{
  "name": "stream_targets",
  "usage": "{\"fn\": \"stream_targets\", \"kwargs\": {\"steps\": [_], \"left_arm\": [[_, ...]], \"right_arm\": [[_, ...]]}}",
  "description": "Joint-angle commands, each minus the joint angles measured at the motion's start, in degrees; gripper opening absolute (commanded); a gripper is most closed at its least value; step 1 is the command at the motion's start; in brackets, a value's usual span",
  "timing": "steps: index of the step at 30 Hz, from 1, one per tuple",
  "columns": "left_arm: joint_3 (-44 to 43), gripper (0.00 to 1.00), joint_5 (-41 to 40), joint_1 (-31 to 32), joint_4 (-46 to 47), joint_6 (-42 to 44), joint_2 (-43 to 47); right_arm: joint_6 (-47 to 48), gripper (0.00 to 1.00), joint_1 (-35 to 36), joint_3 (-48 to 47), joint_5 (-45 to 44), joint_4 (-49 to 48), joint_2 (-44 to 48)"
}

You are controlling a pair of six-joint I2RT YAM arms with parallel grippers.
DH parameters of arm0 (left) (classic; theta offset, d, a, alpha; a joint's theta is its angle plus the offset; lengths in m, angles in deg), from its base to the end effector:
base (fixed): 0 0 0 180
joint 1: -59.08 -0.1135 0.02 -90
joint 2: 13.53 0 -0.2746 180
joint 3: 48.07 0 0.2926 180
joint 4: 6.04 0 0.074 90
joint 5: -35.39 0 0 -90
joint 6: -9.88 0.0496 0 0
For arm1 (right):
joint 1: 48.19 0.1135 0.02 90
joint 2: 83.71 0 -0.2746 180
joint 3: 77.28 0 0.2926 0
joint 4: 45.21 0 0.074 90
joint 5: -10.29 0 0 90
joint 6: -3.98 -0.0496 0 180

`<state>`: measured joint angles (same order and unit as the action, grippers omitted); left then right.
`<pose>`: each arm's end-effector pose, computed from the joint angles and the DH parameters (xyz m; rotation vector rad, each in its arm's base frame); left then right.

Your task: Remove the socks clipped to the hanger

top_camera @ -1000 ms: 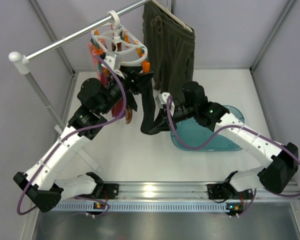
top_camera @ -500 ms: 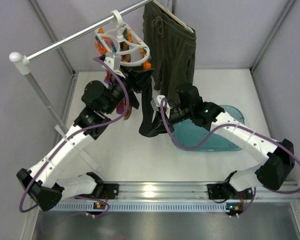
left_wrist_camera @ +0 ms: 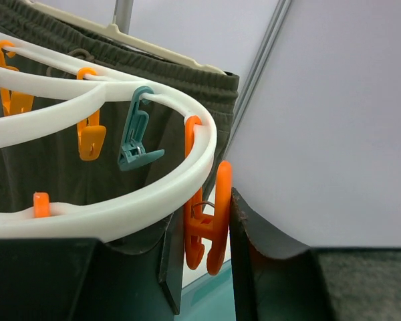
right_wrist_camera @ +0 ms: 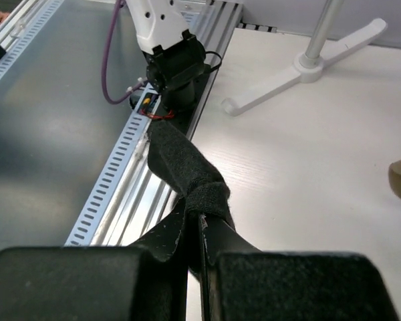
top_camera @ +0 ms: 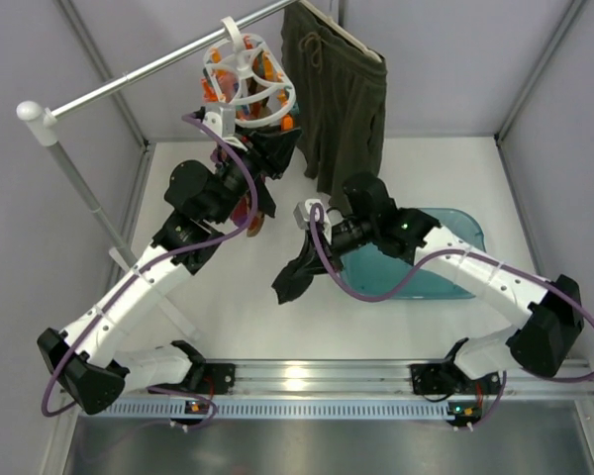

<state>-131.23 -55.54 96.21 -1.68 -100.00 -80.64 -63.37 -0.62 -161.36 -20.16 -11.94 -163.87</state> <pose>0.2478 -0.1866 0.4905 0.1743 1.2474 -0.8560 0.2055 0.2882 0.3555 -1.6591 1.2226 1.3385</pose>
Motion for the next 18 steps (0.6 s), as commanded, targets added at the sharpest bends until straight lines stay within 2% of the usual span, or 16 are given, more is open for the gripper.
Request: {"fn": "stream_targets", "kwargs": {"steps": [1,2,3,4,5,6,8,9,10,12,13,16,18], "left_arm": [[1.0,0.01,-0.5,-0.2,3.2,-0.4,1.1],[1.4,0.06,-0.3,-0.2,3.2,-0.3,1.5],[1.8,0.17,0.2,-0.2,3.2,-0.5,1.9],[2.9,0.22,0.6,-0.2,3.2,-0.7,2.3],[3.4,0.27,0.7,-0.2,3.2,-1.0,3.2],[3.9,0.33,0.7,-0.2,3.2,-1.1,3.5],[5.1,0.47,3.0,-0.1,3.2,-1.7,4.7],[5.5,0.5,3.6,-0.2,3.2,-1.8,5.1],[5.8,0.58,4.1,-0.2,3.2,-1.9,5.5],[6.7,0.65,5.4,-0.1,3.1,-2.6,6.6],[7.3,0.72,5.9,-0.2,3.1,-2.9,7.0],[9.9,0.81,7.5,-0.1,3.0,-4.4,9.6],[12.0,0.91,8.3,-0.2,2.1,-5.3,12.1]], "right_arm": [[-1.6,0.0,0.3,3.9,-3.3,-3.0,3.7],[-4.7,0.0,-0.3,5.0,-8.2,-4.0,5.1],[-7.0,0.0,-0.8,6.6,-11.8,-5.7,9.1],[-9.4,0.0,-1.2,10.7,-16.2,-7.8,11.6],[-14.3,0.0,-2.2,13.0,-26.7,-11.6,14.3],[-17.4,0.0,-2.8,15.3,-33.5,-13.8,19.7],[-24.8,0.0,-5.1,20.4,-50.3,-14.4,24.3],[-26.9,0.0,-6.3,21.2,-54.1,-13.4,26.9],[-28.9,0.0,-7.7,21.8,-56.4,-12.3,27.6],[-33.7,0.0,-12.7,22.2,-57.5,-9.6,28.4],[-34.6,0.0,-14.2,22.5,-57.2,-8.6,28.4],[-37.2,0.0,-19.7,22.5,-57.4,-5.4,27.2],[-38.1,0.0,-23.9,22.8,-58.4,-4.4,25.1]]}}
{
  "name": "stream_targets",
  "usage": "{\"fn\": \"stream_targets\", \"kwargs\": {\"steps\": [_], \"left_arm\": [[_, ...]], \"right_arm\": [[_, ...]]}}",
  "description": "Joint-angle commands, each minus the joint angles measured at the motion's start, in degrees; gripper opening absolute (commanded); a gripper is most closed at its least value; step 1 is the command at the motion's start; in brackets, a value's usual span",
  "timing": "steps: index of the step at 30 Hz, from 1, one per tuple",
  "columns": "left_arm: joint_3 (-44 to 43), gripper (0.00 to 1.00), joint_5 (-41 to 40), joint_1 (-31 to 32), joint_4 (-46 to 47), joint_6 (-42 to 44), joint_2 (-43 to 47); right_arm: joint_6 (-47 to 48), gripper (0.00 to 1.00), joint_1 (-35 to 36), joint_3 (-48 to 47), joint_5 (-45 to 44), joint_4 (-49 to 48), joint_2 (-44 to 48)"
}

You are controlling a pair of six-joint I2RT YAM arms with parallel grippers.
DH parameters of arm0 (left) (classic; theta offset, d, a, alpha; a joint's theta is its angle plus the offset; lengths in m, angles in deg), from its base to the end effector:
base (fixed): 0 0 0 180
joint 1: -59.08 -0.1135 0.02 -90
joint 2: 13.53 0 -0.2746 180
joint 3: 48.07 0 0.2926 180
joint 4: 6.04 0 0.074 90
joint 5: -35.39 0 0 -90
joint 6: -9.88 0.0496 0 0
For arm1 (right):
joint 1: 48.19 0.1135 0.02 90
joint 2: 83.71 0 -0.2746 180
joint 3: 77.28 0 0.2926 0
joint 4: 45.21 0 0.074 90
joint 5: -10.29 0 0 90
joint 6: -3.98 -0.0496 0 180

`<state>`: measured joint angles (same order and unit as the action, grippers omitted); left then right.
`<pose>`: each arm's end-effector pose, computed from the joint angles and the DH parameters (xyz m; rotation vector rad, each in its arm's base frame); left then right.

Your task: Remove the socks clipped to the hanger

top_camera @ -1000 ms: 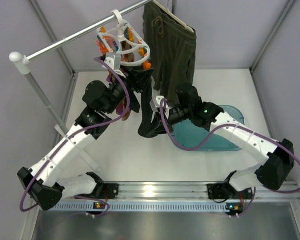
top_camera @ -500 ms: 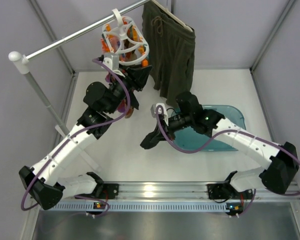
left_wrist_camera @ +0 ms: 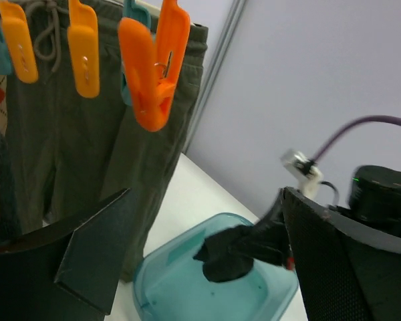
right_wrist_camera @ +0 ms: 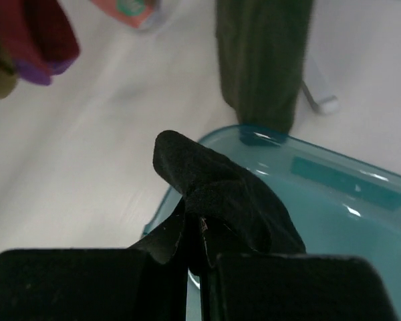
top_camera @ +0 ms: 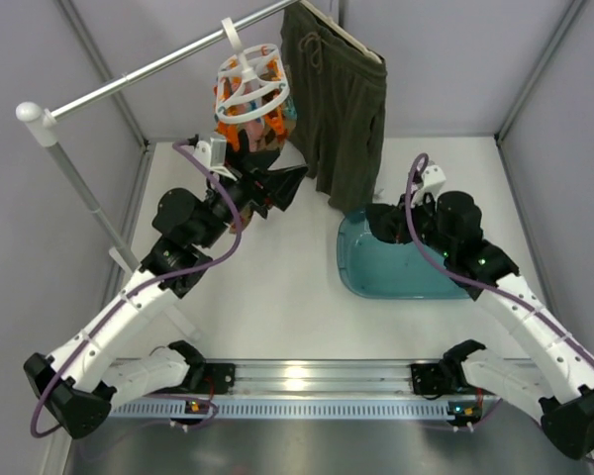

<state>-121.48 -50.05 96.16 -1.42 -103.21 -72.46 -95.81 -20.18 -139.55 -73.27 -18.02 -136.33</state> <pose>0.2196 -0.1709 0.4623 0.2295 1.2761 -0.9561 0.2263 0.1267 0.3436 -0.3805 1.8749 0.5554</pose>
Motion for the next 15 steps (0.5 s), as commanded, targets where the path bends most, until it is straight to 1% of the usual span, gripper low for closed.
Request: {"fn": "stream_targets", "kwargs": {"steps": [1,2,4,6,7,8,10,11,12,13,14,15], "left_arm": [[2.5,0.94,2.7,-0.2,1.1,-2.7,4.6],[3.0,0.97,2.4,-0.2,-1.7,-2.9,5.4],[3.5,0.98,2.0,-0.2,-5.0,-2.7,7.8],[3.4,0.98,-0.1,-0.2,-12.1,-2.0,9.5],[3.2,0.98,-0.9,-0.2,-14.6,-1.3,11.2],[2.9,0.98,-1.7,-0.2,-20.8,-1.1,11.8],[1.5,0.98,-3.6,-0.1,-26.0,-0.1,13.8],[0.8,0.98,-3.9,-0.2,-31.5,0.2,14.2],[0.2,0.98,-3.9,-0.2,-33.8,0.8,14.8],[-1.7,0.98,-3.9,-0.1,-36.8,1.6,15.3],[-2.7,0.98,-5.8,-0.2,-39.4,1.8,15.9],[-3.7,0.98,-6.5,-0.1,-45.3,2.2,16.3]], "right_arm": [[-6.0,0.0,-5.7,1.2,-5.6,1.8,-3.4],[-6.6,0.01,-8.6,1.5,-4.0,1.9,-4.5],[-6.9,0.07,-10.8,2.6,-2.2,1.4,-6.6],[-7.5,0.26,-11.6,4.7,-1.8,0.6,-7.2],[-7.7,0.4,-11.6,5.4,-2.4,-0.1,-7.3],[-7.7,0.61,-11.6,5.9,-3.0,-0.1,-7.4],[-6.6,0.7,-11.5,5.7,-3.5,1.2,-7.4],[-6.3,0.88,-11.5,5.4,-3.5,1.8,-7.0],[-6.1,0.96,-11.5,4.5,-3.4,2.3,-6.7],[-5.3,0.99,-11.4,3.8,-2.8,3.4,-6.4],[-4.6,0.99,-11.3,3.2,-1.4,3.4,-5.4],[-4.1,1.0,-11.1,2.5,1.0,2.6,-4.6]]}}
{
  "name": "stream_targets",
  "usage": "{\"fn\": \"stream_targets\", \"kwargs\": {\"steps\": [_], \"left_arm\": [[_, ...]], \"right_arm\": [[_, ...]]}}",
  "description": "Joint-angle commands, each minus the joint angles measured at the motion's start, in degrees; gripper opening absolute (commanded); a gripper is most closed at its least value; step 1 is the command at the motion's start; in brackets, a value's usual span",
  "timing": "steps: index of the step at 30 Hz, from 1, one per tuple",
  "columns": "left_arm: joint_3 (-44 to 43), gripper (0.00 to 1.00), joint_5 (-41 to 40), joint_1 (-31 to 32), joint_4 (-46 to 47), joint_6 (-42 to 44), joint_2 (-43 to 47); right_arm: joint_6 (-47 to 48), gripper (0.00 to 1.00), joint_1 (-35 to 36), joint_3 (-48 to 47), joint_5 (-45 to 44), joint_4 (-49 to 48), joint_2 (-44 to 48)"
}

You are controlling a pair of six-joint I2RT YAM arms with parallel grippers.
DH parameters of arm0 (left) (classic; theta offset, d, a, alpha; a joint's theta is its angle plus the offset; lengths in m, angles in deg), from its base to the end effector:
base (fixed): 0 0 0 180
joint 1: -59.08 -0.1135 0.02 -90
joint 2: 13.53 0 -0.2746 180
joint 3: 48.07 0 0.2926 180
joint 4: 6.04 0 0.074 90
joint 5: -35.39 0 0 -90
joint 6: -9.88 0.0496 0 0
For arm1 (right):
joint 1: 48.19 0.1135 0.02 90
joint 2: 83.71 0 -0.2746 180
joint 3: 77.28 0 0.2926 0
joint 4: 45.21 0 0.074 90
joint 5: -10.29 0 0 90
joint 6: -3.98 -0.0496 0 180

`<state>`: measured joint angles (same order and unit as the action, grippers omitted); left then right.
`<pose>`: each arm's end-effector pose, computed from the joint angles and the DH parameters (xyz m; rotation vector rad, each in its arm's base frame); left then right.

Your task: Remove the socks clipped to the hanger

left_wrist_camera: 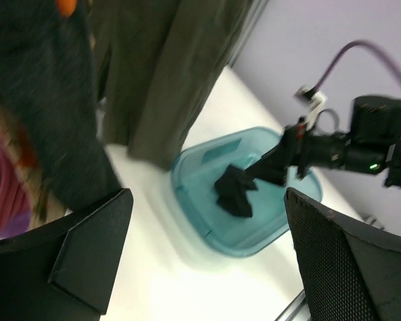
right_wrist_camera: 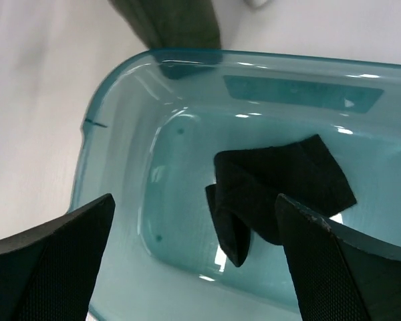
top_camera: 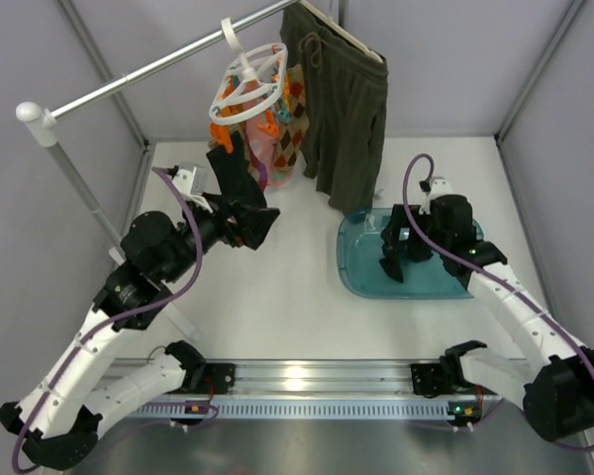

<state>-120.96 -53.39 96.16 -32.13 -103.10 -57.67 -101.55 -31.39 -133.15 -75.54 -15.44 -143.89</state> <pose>0.1613 -0.1232 0.4512 0.2122 1.5719 -0.8461 0.2646 0.0837 0.2606 -0.0666 2.1907 0.4005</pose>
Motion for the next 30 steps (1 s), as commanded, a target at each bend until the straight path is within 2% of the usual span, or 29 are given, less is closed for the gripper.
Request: {"fn": "stream_targets", "kwargs": {"steps": [1,3,4,5,6,7,10,11,14,17,20,24,27,28,30], "left_arm": [[-5.4,0.98,-5.6,-0.1,-16.8,2.4,1.9],[-7.9,0.98,-8.6,-0.2,-22.4,2.9,4.1],[-8.9,0.98,-11.4,-0.1,-23.9,3.2,5.0],[-10.8,0.98,-12.8,-0.1,-25.6,3.6,5.7],[-11.9,0.98,-14.2,-0.2,-26.9,4.0,6.7],[-12.8,0.99,-18.2,-0.2,-29.7,4.3,7.1],[-14.3,0.98,-25.6,-0.1,-31.9,4.8,8.5],[-14.1,0.99,-29.5,-0.1,-32.0,4.8,8.7],[-13.3,0.98,-33.3,-0.1,-31.9,3.2,9.9],[-13.7,0.98,-32.9,-0.2,-31.8,2.7,10.5],[-15.9,0.99,-29.1,-0.2,-31.8,2.5,10.4],[-19.5,0.99,-21.3,-0.1,-31.6,1.0,8.5],[-23.0,0.98,-17.0,-0.2,-31.6,0.1,5.2],[-23.9,0.99,-14.7,-0.2,-31.6,0.0,4.3],[-27.1,0.99,-13.6,-0.1,-31.5,-0.9,1.8]], "right_arm": [[1.6,1.0,0.9,-3.5,10.5,-2.3,3.9],[-0.4,0.99,2.4,-0.7,19.7,-14.7,6.5],[-3.8,0.99,5.3,0.2,24.5,-19.9,6.8],[-4.2,0.99,7.5,0.5,24.4,-23.5,6.7],[-3.7,0.99,10.7,-1.2,22.4,-26.1,6.1],[-0.2,0.99,18.1,-2.8,15.2,-26.0,5.3],[3.3,1.0,30.9,-8.5,3.2,-29.2,0.5],[3.7,0.99,32.5,-9.4,0.8,-31.0,-2.0],[5.2,1.0,36.2,-14.8,-3.8,-35.9,-8.5],[9.6,0.94,37.7,-21.6,-3.8,-36.3,-16.3],[12.3,0.91,38.5,-26.6,-5.4,-35.9,-22.9],[13.9,0.85,39.0,-28.5,-4.4,-39.0,-27.3],[14.2,0.58,39.1,-27.3,-2.3,-43.3,-28.1],[14.2,0.36,39.1,-26.7,-2.8,-44.4,-28.0],[13.7,0.19,39.3,-24.9,-3.8,-46.8,-27.0]]}}
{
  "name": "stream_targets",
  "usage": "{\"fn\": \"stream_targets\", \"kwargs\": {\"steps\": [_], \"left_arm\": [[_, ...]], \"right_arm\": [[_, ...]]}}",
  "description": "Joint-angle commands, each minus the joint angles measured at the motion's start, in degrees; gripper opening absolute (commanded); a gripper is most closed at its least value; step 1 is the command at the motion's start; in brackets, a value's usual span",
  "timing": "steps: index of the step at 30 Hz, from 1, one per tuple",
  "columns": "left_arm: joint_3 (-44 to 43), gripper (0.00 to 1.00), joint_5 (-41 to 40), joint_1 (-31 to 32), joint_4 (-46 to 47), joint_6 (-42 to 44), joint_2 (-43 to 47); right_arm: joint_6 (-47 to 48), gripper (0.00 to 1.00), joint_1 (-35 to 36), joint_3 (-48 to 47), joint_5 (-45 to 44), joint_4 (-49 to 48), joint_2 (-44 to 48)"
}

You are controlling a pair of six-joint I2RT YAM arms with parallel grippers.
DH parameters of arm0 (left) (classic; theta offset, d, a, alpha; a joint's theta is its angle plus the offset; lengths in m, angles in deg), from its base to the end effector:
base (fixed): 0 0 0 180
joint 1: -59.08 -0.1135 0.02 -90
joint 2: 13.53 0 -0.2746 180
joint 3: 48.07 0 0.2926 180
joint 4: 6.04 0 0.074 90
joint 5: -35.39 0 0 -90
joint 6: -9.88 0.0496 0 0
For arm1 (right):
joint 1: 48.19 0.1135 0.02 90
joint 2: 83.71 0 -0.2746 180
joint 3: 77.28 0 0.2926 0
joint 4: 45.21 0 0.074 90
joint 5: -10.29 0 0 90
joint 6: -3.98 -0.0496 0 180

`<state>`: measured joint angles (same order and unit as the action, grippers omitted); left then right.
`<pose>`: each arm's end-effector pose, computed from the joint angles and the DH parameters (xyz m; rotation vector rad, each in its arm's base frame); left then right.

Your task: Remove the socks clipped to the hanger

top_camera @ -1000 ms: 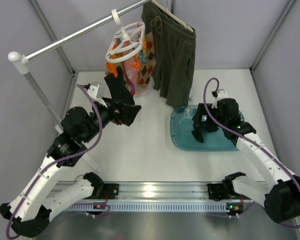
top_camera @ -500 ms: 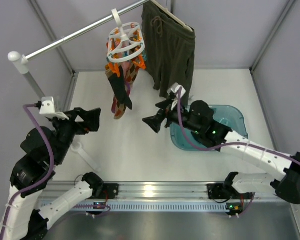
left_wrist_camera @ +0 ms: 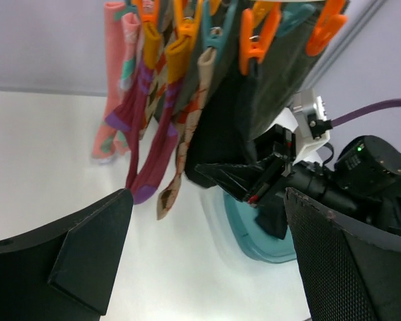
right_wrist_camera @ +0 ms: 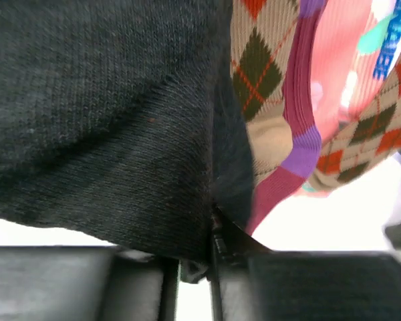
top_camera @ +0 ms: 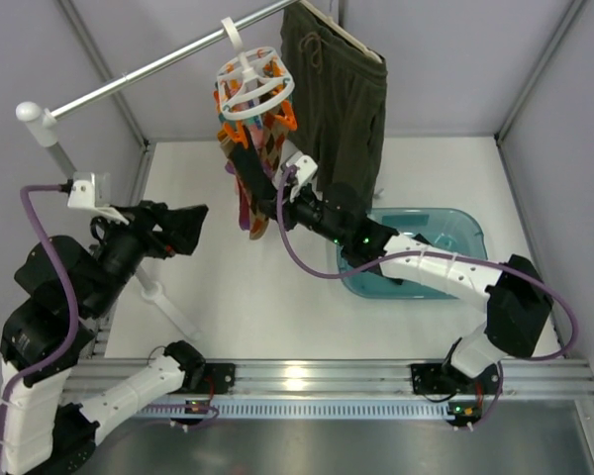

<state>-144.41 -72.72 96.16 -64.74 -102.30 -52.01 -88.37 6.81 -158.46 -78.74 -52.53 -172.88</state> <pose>0.0746 -0.0370 0.5304 -0.0415 1.6119 -0.5554 0.2456 0.3522 0.3460 -0.7393 1.4633 0.7897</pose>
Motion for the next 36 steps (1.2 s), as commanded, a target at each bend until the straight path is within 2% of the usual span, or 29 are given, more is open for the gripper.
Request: {"fn": "stream_targets", "kwargs": {"steps": [1,5,10,12,17,21,22,25,34,36], "left_arm": [[-4.9,0.98,6.2,-0.2,1.2,-1.8,-4.8],[-11.2,0.99,4.1,-0.2,1.1,-2.0,-10.7],[-19.8,0.99,3.0,-0.2,1.2,-1.0,-19.0],[-21.2,0.98,1.2,-0.1,1.2,0.5,-20.9],[-23.7,0.95,-2.0,-0.2,2.0,4.5,-25.1],[-20.3,0.86,0.2,-0.2,8.4,7.8,-25.2],[-19.8,0.81,0.4,-0.1,9.0,8.0,-25.4],[-18.2,0.73,0.1,-0.1,11.4,9.2,-26.0],[-16.2,0.64,0.3,-0.2,16.9,12.2,-28.9],[-16.2,0.54,0.4,-0.1,17.8,12.4,-29.2]], "right_arm": [[0.6,0.12,1.0,1.1,-0.6,-10.4,2.9],[1.0,0.0,1.6,3.7,-0.6,-11.6,4.7],[1.7,0.0,3.9,4.9,-4.3,-11.3,5.7],[4.6,0.0,5.6,4.5,-6.3,-10.6,5.3],[4.7,0.0,7.4,2.9,-8.4,-8.3,4.2],[4.5,0.0,8.4,2.1,-7.8,-8.0,3.6],[4.4,0.0,8.3,2.0,-7.5,-7.9,3.6],[4.3,0.0,8.4,2.0,-6.6,-7.8,3.9],[4.5,0.0,9.1,3.1,-4.9,-7.5,4.7],[4.5,0.0,9.2,3.2,-4.8,-7.4,4.9]]}}
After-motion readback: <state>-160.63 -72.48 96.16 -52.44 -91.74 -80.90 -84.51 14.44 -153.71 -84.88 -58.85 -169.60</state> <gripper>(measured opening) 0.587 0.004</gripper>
